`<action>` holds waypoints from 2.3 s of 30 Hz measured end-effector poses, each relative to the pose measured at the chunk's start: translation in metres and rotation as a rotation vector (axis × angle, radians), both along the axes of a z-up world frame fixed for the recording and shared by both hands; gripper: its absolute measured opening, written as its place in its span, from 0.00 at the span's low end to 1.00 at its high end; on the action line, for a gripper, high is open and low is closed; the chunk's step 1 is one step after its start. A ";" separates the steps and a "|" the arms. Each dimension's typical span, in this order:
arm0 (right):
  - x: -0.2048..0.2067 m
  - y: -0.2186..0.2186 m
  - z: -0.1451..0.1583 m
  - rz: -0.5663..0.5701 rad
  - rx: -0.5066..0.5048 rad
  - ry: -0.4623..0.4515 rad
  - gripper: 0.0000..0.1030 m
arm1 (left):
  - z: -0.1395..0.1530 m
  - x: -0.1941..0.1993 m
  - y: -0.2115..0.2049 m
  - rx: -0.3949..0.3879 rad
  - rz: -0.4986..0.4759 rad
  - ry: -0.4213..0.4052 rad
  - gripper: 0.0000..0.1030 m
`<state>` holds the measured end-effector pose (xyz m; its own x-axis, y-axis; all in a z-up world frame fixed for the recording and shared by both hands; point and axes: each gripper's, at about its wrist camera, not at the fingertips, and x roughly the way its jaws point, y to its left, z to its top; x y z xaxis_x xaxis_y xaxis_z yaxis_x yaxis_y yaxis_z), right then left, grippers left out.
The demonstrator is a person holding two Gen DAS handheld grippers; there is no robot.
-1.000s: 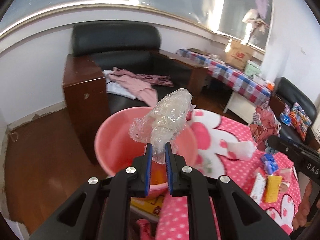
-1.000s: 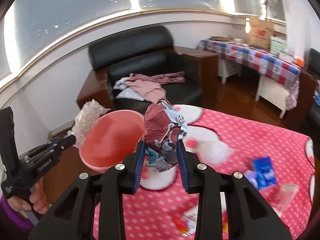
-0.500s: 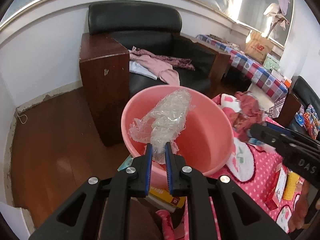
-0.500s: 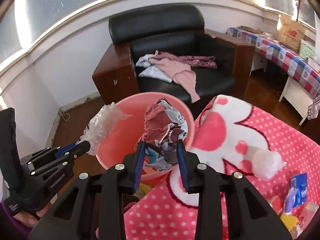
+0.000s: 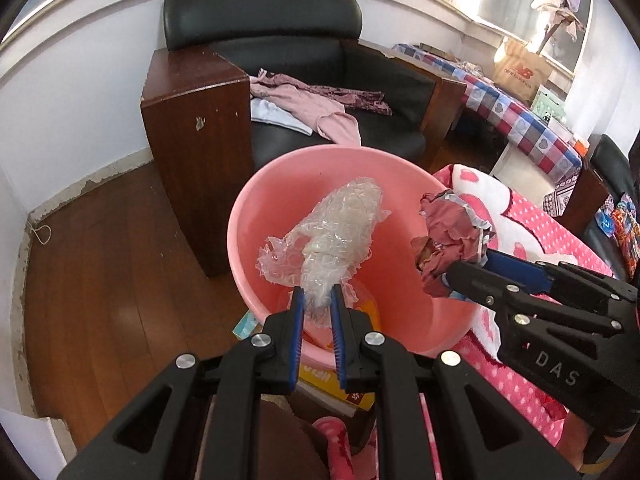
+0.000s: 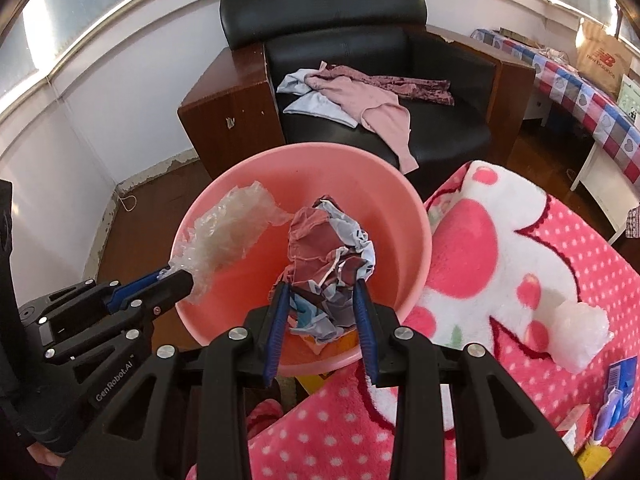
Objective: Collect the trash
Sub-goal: 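Carry the plastic wrap and foil wrapper over the pink bucket and open both tools, then move both open tools back over the trash on the table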
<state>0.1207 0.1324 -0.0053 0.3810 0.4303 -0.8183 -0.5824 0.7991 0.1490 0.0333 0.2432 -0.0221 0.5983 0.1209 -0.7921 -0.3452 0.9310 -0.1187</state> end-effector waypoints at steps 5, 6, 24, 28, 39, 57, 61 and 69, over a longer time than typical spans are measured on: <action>0.001 0.001 -0.002 0.000 0.000 0.003 0.32 | -0.005 0.004 0.004 -0.013 0.010 0.017 0.14; 0.002 0.001 -0.003 0.000 0.002 0.006 0.32 | -0.006 0.004 0.004 -0.015 0.012 0.020 0.15; 0.007 -0.005 -0.007 -0.014 0.016 0.043 0.40 | -0.001 -0.005 0.005 -0.027 0.032 0.003 0.32; 0.006 -0.005 -0.003 -0.011 0.017 0.026 0.44 | 0.003 -0.008 0.004 -0.026 0.033 -0.007 0.32; -0.012 -0.029 0.016 -0.039 0.036 -0.017 0.44 | 0.012 -0.018 -0.001 -0.050 0.029 -0.034 0.36; -0.052 -0.125 0.056 -0.193 0.080 -0.120 0.44 | 0.042 -0.039 -0.057 -0.044 -0.108 -0.102 0.43; -0.059 -0.149 0.058 -0.231 0.069 -0.134 0.44 | 0.044 -0.039 -0.079 -0.049 -0.166 -0.106 0.44; -0.066 -0.208 0.052 -0.349 0.055 -0.128 0.44 | 0.041 -0.034 -0.120 -0.077 -0.280 -0.092 0.46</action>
<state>0.0547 -0.0760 0.0471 0.6100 0.2983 -0.7341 -0.2932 0.9457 0.1406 -0.0009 0.1232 0.0193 0.6700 -0.1166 -0.7331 -0.0613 0.9755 -0.2112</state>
